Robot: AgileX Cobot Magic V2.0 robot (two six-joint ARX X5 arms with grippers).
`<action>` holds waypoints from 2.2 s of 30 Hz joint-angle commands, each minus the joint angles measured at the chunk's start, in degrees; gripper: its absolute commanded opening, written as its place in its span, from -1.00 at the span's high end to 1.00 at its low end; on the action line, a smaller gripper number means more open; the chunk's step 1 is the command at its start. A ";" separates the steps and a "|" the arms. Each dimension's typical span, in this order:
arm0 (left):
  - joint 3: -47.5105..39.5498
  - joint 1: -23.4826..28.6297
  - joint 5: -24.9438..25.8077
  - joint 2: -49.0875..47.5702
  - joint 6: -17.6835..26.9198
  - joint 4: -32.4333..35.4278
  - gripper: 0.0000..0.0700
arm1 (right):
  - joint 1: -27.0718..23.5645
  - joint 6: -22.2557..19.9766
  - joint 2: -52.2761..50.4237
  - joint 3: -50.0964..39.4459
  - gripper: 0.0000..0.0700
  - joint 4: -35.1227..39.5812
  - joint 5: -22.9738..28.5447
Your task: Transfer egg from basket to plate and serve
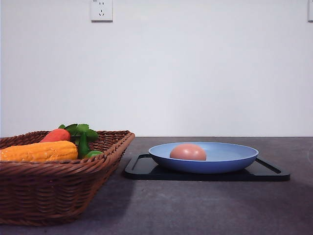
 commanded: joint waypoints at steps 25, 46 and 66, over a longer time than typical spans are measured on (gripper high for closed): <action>-1.38 0.11 0.26 -0.11 -0.39 -0.96 1.00 | 0.17 0.77 -0.09 -0.35 1.00 0.77 0.07; -1.38 0.11 0.26 -0.11 -0.39 -0.96 1.00 | 0.17 0.77 -0.09 -0.35 1.00 0.77 0.07; -1.38 0.11 0.26 -0.11 -0.37 -0.96 1.00 | 0.17 0.77 -0.09 -0.35 1.00 0.77 0.07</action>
